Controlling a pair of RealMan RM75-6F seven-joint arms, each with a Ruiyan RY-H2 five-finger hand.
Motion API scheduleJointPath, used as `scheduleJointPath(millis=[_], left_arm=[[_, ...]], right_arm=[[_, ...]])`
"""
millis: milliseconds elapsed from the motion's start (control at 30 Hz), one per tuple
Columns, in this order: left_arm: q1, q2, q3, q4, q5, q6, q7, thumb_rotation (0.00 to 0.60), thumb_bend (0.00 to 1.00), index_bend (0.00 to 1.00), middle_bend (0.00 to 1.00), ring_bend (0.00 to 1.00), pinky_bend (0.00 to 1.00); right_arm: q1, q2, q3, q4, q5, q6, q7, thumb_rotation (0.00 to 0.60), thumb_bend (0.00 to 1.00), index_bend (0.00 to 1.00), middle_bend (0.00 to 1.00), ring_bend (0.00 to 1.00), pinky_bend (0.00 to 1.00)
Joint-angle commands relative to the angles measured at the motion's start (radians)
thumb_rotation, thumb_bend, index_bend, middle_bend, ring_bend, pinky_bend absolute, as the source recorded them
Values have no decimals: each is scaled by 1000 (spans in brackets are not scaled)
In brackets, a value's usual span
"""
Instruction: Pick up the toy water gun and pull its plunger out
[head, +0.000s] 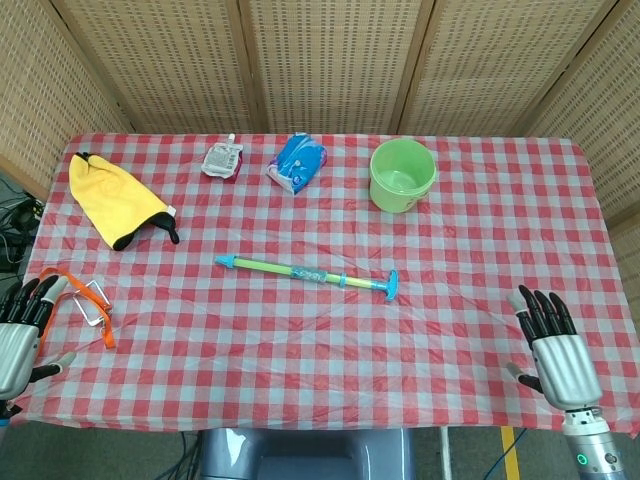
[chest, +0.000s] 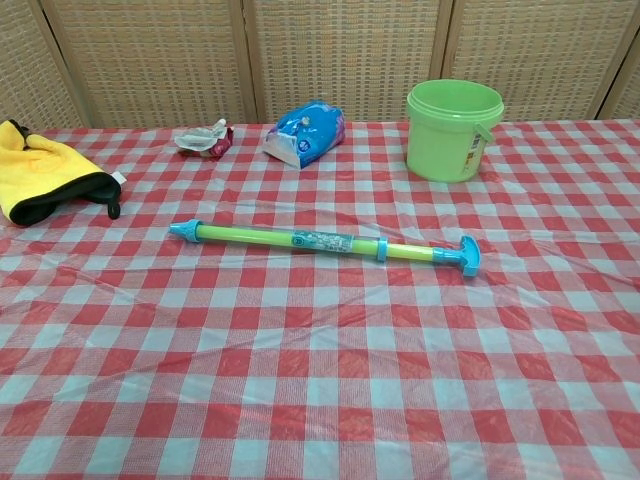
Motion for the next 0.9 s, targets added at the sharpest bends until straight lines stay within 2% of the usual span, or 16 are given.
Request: scheduleJointPath(millis=[33, 300, 433, 533, 633, 700, 800, 867, 900], left_arm=[[1, 0, 0, -2, 2, 2, 3, 600, 30, 0, 0, 0, 0], [2, 2, 3, -9, 3, 0, 11, 600, 30, 0, 0, 0, 0], [3, 5, 0, -12, 1, 4, 10, 600, 30, 0, 0, 0, 0], [3, 3, -2, -14, 3, 8, 14, 600, 30, 0, 0, 0, 0], [2, -1, -4, -13, 4, 10, 17, 600, 30, 0, 0, 0, 0], [0, -5, -5, -11, 1, 6, 22, 600, 30, 0, 0, 0, 0], [-3, -12, -9, -8, -9, -3, 32, 600, 30, 0, 0, 0, 0], [-6, -15, -12, -5, -15, -7, 35, 600, 30, 0, 0, 0, 0], [-7, -18, -14, -3, -21, -11, 38, 600, 30, 0, 0, 0, 0]], right_arm=[[0, 0, 0, -1, -2, 1, -2, 600, 100, 0, 0, 0, 0], [-1, -5, 5, -3, -14, 20, 8, 600, 100, 6, 0, 0, 0], [5, -25, 24, 1, -38, 57, 28, 600, 100, 103, 0, 0, 0], [29, -36, 47, -21, -44, 47, -3, 600, 100, 152, 11, 0, 11], [70, -45, 78, -55, -41, 10, -54, 600, 100, 188, 88, 21, 63], [105, -55, 103, -81, -26, -34, -101, 600, 100, 223, 187, 108, 131], [168, -92, 152, -93, 16, -104, -174, 600, 100, 275, 399, 313, 258], [198, -114, 174, -84, 39, -135, -205, 600, 99, 309, 562, 484, 361], [219, -131, 190, -77, 63, -161, -230, 600, 98, 319, 609, 535, 395]])
